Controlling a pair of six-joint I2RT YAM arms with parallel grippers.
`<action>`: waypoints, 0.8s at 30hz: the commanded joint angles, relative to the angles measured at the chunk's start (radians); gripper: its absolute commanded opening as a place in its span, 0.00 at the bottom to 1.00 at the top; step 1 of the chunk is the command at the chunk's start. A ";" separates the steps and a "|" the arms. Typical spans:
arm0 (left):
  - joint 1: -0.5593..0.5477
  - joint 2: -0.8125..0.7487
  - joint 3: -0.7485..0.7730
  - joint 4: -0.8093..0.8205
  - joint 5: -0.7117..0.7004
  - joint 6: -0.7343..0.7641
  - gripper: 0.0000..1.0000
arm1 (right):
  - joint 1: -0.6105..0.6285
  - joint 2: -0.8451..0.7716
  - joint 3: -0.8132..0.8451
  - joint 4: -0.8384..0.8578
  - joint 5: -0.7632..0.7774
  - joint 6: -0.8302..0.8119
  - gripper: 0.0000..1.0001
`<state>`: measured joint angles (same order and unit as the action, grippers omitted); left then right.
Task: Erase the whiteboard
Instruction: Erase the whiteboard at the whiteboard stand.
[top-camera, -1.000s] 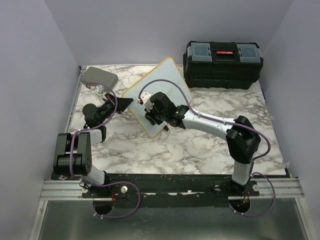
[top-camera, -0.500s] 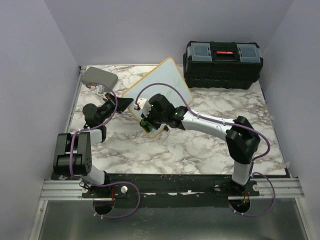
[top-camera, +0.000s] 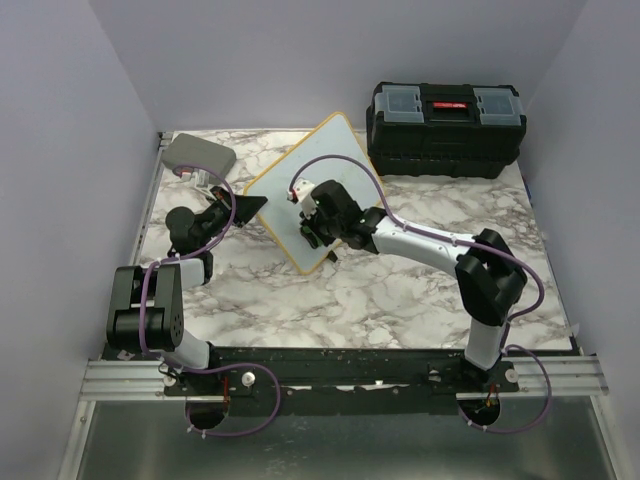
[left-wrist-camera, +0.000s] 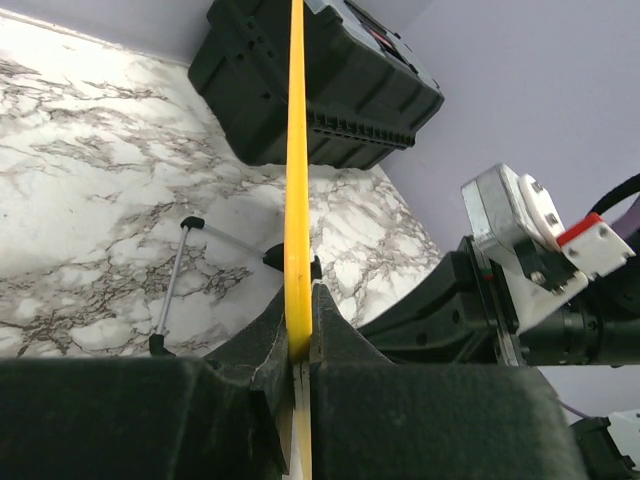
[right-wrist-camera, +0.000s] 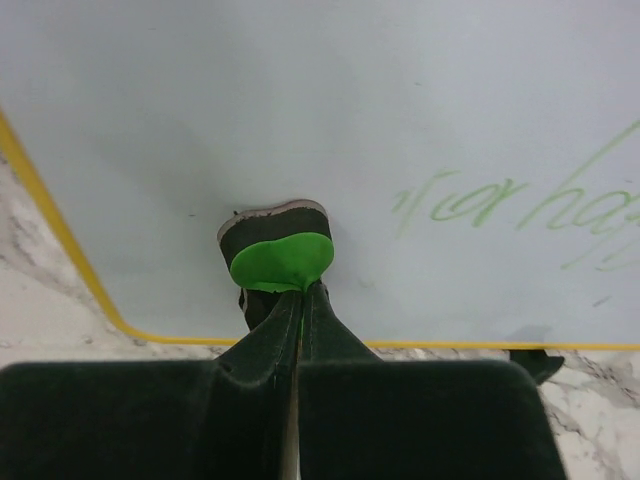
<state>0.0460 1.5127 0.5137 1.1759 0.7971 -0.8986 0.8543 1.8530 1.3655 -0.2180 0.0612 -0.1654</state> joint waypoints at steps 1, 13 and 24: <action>-0.023 -0.009 0.009 0.004 0.083 0.010 0.00 | -0.035 0.009 -0.002 0.066 0.172 -0.025 0.01; -0.023 -0.008 0.012 0.002 0.083 0.010 0.00 | -0.037 0.033 0.041 -0.039 -0.202 -0.044 0.01; -0.023 -0.007 0.009 0.003 0.081 0.012 0.00 | -0.035 0.027 0.068 -0.035 -0.290 -0.036 0.00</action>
<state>0.0441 1.5127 0.5144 1.1759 0.7975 -0.8978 0.8051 1.8595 1.4094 -0.2710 -0.1333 -0.2024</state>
